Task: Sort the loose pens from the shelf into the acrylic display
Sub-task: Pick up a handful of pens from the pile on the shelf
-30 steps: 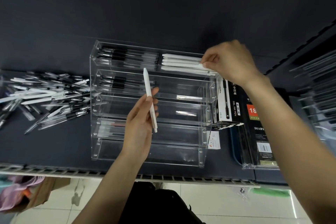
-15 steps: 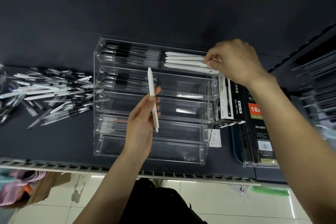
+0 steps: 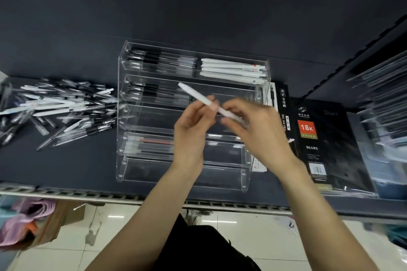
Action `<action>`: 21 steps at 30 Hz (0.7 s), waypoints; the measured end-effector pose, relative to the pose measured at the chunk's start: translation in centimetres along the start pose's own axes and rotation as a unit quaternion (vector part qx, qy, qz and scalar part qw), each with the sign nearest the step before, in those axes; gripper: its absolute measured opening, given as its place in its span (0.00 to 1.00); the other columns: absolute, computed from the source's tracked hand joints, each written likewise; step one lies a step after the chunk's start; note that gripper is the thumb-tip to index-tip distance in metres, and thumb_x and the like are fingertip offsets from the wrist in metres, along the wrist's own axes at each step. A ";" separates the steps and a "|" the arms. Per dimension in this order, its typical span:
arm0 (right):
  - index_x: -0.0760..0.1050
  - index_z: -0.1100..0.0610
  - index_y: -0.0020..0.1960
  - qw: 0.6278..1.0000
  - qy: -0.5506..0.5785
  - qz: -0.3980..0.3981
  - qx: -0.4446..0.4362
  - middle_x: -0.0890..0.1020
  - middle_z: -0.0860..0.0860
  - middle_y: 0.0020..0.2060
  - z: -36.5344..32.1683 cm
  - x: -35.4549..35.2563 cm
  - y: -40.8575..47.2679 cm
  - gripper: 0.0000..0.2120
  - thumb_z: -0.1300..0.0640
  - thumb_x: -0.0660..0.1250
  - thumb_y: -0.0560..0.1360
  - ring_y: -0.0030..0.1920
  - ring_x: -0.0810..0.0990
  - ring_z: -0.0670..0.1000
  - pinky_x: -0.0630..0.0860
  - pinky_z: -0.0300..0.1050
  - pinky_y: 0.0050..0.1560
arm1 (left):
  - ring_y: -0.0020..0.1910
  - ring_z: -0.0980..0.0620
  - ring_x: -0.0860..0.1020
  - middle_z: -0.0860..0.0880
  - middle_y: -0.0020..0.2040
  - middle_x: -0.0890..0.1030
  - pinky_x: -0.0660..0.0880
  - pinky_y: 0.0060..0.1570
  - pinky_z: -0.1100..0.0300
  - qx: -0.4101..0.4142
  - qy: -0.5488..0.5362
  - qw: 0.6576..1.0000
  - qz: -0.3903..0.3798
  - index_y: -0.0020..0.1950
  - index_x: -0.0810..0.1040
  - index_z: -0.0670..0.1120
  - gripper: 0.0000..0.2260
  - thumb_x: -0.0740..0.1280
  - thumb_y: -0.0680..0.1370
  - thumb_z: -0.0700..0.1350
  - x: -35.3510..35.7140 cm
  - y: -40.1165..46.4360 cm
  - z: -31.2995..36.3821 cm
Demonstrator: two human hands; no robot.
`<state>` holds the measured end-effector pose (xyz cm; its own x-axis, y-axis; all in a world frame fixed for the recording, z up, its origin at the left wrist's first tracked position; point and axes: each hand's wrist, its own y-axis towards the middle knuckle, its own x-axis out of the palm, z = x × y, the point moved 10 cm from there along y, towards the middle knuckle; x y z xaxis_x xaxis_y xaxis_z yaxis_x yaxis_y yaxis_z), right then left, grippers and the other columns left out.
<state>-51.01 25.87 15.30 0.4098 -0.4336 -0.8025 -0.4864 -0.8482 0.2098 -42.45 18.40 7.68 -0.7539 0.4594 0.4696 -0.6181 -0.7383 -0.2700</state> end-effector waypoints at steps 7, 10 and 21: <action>0.83 0.54 0.50 0.984 -0.147 0.101 0.025 0.81 0.50 0.47 4.0 -4.7 2.0 0.07 0.58 0.72 0.72 0.50 0.77 0.54 0.73 0.44 0.42 | 0.49 0.65 0.78 0.58 0.49 0.81 0.73 0.50 0.70 0.139 0.296 0.945 -0.004 0.59 0.77 0.50 0.11 0.68 0.77 0.46 -0.1 1.5 2.6; 0.83 0.55 0.50 0.974 -0.224 0.031 -0.003 0.83 0.52 0.46 4.7 -2.5 3.4 0.08 0.59 0.73 0.70 0.50 0.76 0.56 0.73 0.47 0.46 | 0.51 0.60 0.76 0.55 0.52 0.78 0.72 0.53 0.67 0.242 0.413 0.878 0.023 0.60 0.76 0.48 0.11 0.67 0.78 0.43 -1.8 2.1 4.3; 0.81 0.52 0.53 0.918 -0.322 -0.229 -0.009 0.82 0.53 0.49 6.2 3.7 5.7 0.13 0.65 0.63 0.76 0.49 0.79 0.57 0.78 0.49 0.47 | 0.56 0.49 0.71 0.53 0.52 0.82 0.64 0.51 0.54 0.406 0.688 0.597 -0.072 0.59 0.80 0.50 0.15 0.59 0.77 0.51 1.0 3.8 2.7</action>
<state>-57.02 21.29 10.06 0.0235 0.2357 -0.9716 -0.3621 -0.9038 -0.2280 -44.91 14.69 9.40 -0.5201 0.1051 -0.8476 -0.8084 -0.3808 0.4488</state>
